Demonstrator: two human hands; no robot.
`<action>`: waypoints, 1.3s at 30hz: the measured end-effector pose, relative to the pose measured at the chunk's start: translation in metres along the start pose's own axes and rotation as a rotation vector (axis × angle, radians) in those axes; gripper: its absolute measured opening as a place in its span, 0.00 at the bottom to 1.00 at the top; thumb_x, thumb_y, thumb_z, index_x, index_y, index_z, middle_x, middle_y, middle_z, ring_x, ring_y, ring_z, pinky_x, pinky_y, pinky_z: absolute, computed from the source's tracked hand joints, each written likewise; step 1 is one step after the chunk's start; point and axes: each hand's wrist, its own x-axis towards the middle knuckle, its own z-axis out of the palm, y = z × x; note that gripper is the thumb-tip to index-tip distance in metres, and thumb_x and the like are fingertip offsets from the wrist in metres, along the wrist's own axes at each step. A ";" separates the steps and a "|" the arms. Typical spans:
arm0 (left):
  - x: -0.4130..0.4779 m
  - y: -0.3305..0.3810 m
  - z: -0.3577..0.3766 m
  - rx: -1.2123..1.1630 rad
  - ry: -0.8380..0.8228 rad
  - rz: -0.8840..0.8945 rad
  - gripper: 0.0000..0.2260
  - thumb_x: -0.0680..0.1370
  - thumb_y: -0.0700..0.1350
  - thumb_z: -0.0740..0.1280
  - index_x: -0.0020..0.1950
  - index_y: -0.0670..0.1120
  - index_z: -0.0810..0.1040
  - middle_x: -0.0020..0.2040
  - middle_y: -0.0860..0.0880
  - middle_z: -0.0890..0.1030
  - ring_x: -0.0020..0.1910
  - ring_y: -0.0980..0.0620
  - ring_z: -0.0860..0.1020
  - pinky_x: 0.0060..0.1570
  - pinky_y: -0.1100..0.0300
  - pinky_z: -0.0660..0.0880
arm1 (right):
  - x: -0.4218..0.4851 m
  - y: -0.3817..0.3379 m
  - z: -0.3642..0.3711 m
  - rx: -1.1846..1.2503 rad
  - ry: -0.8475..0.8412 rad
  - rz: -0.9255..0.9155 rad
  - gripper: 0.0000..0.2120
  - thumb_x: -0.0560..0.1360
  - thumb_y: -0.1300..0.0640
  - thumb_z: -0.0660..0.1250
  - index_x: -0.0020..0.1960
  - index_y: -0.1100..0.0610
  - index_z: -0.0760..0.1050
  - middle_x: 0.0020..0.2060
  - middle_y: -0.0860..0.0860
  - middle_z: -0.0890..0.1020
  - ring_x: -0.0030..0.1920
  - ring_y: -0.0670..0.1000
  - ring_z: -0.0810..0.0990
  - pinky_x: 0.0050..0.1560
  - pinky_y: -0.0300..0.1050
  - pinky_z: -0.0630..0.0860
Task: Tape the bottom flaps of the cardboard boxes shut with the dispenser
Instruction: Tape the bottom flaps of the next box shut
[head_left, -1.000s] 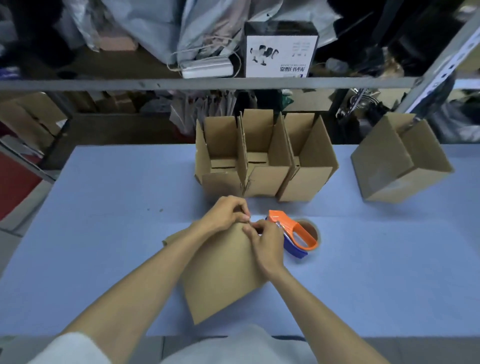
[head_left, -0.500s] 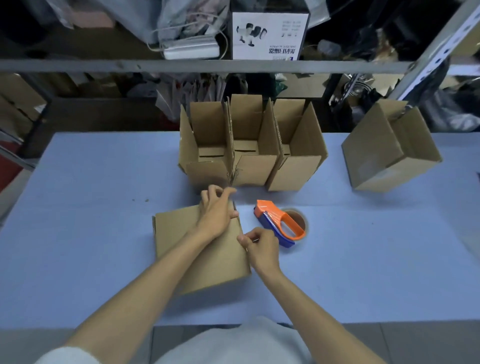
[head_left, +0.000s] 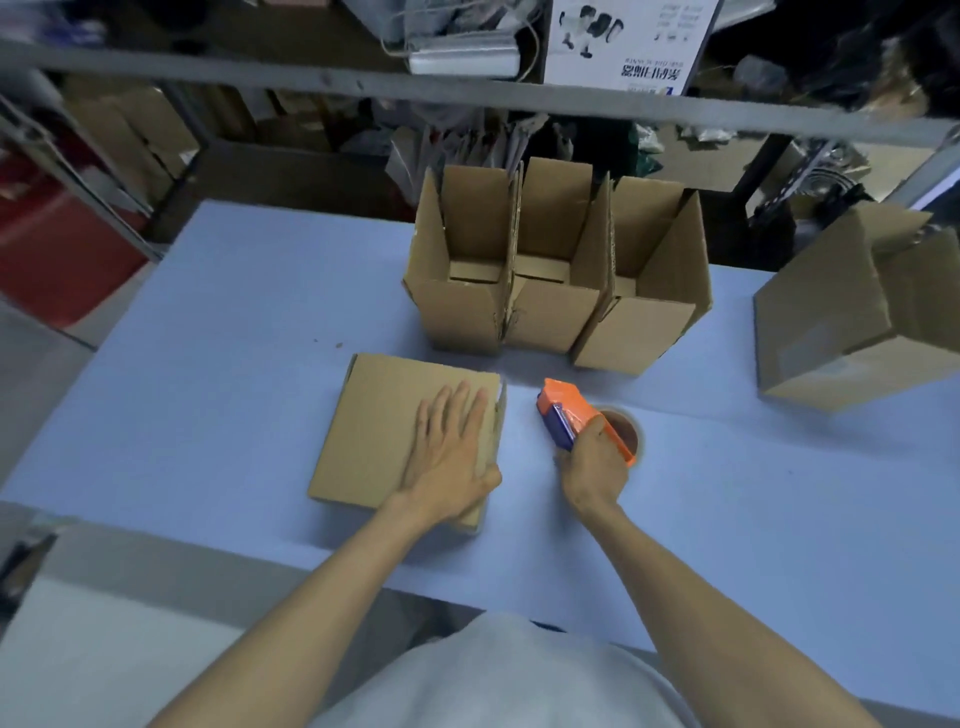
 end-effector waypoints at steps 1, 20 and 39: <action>-0.001 -0.001 -0.003 -0.016 0.003 0.002 0.41 0.75 0.56 0.61 0.79 0.47 0.40 0.79 0.45 0.41 0.78 0.44 0.40 0.74 0.48 0.36 | -0.001 0.003 -0.004 0.027 0.025 -0.048 0.19 0.72 0.61 0.67 0.60 0.62 0.65 0.56 0.57 0.77 0.52 0.60 0.76 0.41 0.49 0.71; -0.018 0.024 -0.109 -1.019 0.011 0.275 0.05 0.75 0.40 0.70 0.49 0.47 0.83 0.46 0.52 0.84 0.46 0.54 0.82 0.50 0.58 0.78 | -0.053 0.026 -0.112 0.348 -0.059 -0.613 0.20 0.68 0.68 0.74 0.47 0.50 0.68 0.42 0.49 0.79 0.43 0.50 0.73 0.44 0.27 0.66; 0.000 0.022 -0.089 -1.054 -0.048 -0.299 0.05 0.73 0.36 0.70 0.37 0.42 0.82 0.31 0.47 0.83 0.26 0.60 0.79 0.29 0.67 0.75 | -0.032 0.011 -0.109 0.224 -0.078 -0.767 0.30 0.60 0.43 0.80 0.54 0.47 0.67 0.46 0.41 0.78 0.41 0.45 0.78 0.37 0.33 0.75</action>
